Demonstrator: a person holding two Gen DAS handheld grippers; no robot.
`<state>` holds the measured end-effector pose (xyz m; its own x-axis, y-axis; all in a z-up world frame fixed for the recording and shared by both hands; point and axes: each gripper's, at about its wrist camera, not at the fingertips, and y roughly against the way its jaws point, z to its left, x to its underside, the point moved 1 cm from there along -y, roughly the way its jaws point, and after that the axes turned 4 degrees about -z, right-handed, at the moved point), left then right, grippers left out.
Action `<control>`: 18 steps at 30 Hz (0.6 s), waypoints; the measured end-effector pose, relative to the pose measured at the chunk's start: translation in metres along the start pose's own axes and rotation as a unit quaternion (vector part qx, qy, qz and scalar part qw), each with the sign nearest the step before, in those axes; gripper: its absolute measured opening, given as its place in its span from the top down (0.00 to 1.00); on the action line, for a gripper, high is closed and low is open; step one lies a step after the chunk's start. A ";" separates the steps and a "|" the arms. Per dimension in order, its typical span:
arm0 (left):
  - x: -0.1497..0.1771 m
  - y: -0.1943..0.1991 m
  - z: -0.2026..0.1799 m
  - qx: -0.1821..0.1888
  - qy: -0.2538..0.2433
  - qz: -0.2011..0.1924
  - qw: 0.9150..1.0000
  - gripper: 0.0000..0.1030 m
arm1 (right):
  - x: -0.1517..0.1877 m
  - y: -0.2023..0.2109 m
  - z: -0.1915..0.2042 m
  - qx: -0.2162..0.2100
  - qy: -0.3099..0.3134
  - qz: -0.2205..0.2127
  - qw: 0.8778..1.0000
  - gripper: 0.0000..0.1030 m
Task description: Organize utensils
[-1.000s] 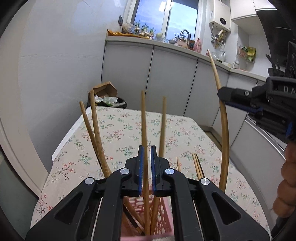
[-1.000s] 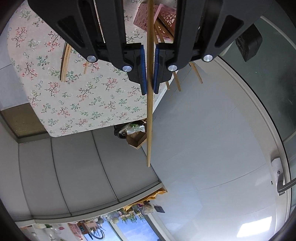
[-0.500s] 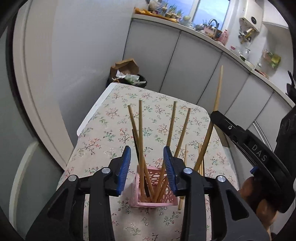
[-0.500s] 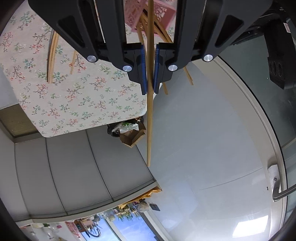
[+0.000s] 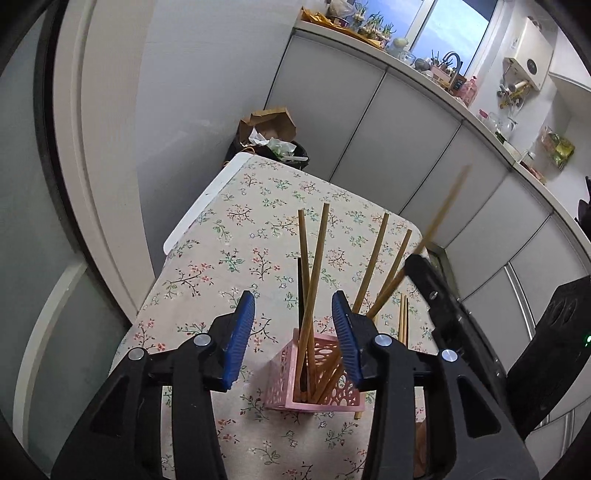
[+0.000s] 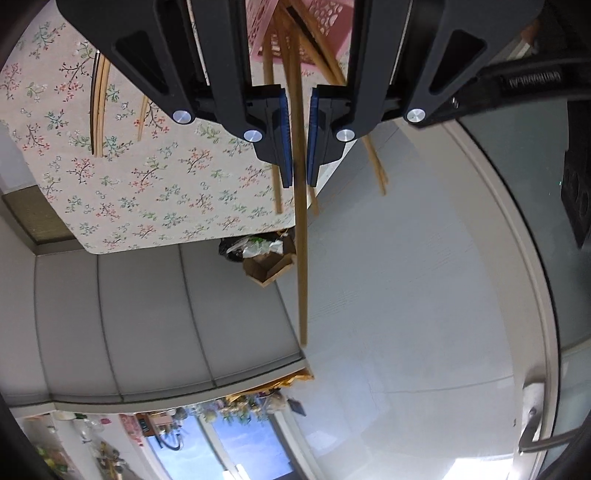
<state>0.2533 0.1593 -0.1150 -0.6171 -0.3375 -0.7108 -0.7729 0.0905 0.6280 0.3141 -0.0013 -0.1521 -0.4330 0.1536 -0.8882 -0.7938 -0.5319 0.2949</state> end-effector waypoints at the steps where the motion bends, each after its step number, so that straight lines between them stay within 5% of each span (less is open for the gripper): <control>1: 0.000 0.002 -0.001 0.002 -0.001 -0.001 1.000 0.60 | 0.000 0.001 0.000 -0.004 0.002 0.009 1.000 0.91; 9: -0.002 0.011 -0.021 0.027 -0.016 -0.008 0.999 0.60 | -0.041 0.038 -0.039 0.018 -0.041 -0.005 0.999 0.91; 18: 0.021 0.014 -0.102 0.077 -0.111 0.000 0.991 0.60 | -0.069 0.069 -0.147 0.109 -0.133 0.043 0.984 0.83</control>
<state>0.2448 0.0581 -0.0885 -0.6204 -0.1243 -0.7744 -0.7762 0.2389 0.5835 0.3523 -0.1707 -0.1224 -0.5767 0.3439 -0.7411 -0.8091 -0.3659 0.4599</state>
